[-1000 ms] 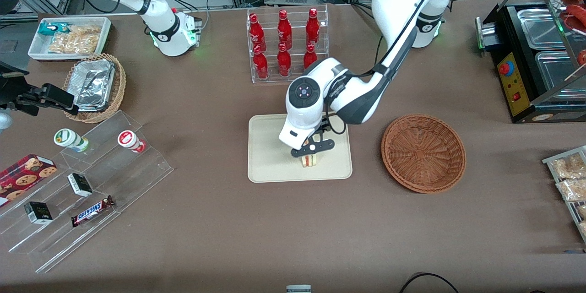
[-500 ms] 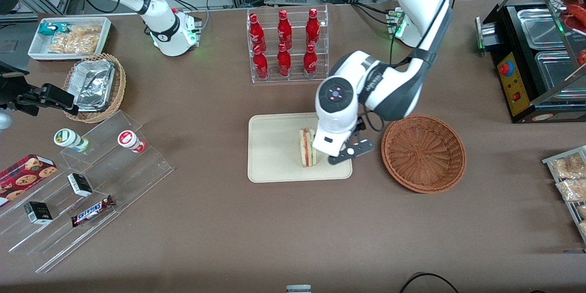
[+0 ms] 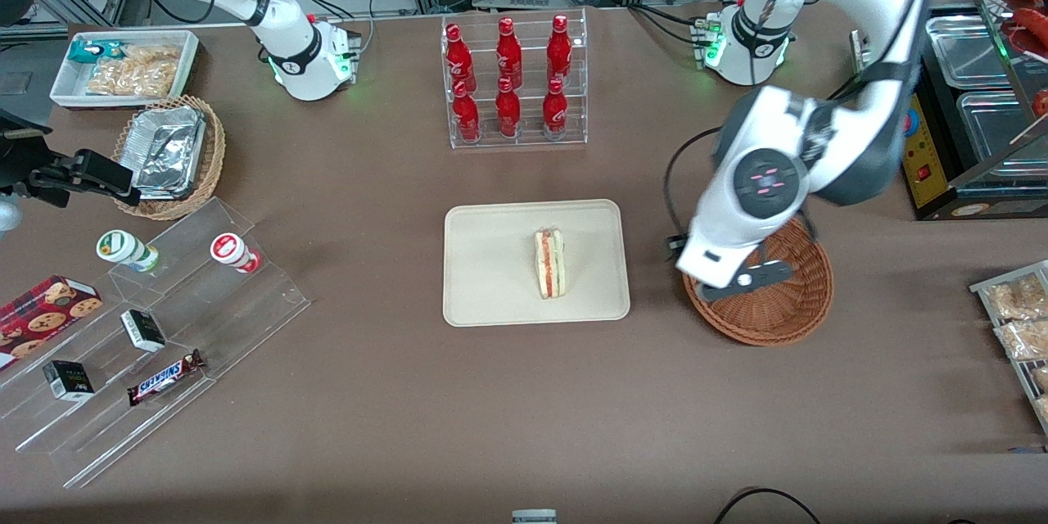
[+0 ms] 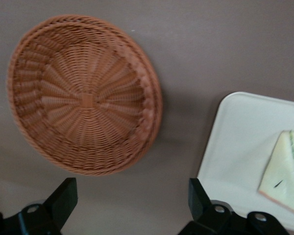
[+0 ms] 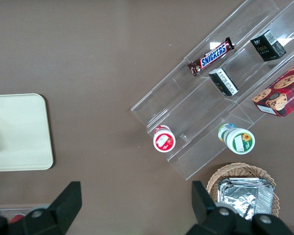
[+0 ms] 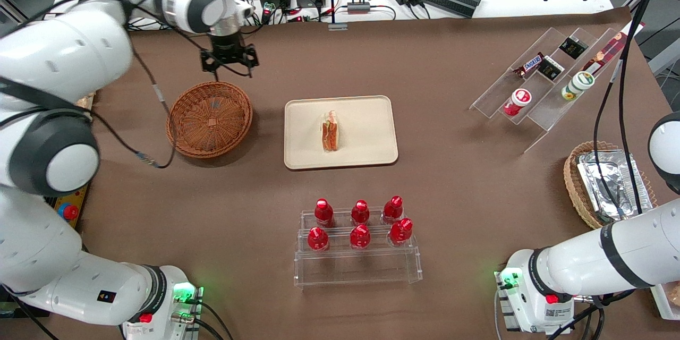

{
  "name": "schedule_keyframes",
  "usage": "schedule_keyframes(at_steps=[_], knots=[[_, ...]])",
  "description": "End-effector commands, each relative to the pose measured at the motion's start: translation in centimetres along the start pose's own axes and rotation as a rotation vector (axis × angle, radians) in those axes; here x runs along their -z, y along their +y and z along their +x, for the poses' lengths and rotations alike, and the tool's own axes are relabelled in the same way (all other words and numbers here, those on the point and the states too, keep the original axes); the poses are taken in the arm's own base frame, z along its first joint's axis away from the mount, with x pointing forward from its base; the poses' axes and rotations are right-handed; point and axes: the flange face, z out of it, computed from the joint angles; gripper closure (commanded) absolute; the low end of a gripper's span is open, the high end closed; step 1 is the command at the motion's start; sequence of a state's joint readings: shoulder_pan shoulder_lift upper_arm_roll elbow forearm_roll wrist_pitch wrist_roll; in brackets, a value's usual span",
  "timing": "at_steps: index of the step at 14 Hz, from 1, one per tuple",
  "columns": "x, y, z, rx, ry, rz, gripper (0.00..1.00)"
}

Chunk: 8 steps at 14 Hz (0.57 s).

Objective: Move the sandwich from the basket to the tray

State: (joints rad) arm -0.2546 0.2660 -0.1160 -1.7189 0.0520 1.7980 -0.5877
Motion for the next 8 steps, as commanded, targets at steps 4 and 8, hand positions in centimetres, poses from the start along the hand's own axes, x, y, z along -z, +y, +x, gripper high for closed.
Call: schedule_keyframes(at_steps=[4, 8], knots=[[6.0, -12.6, -4.8, -0.190, -0.040, -0.013, 0.00], [11.6, -18.1, -5.2, -0.308, -0.035, -0.029, 0.00]])
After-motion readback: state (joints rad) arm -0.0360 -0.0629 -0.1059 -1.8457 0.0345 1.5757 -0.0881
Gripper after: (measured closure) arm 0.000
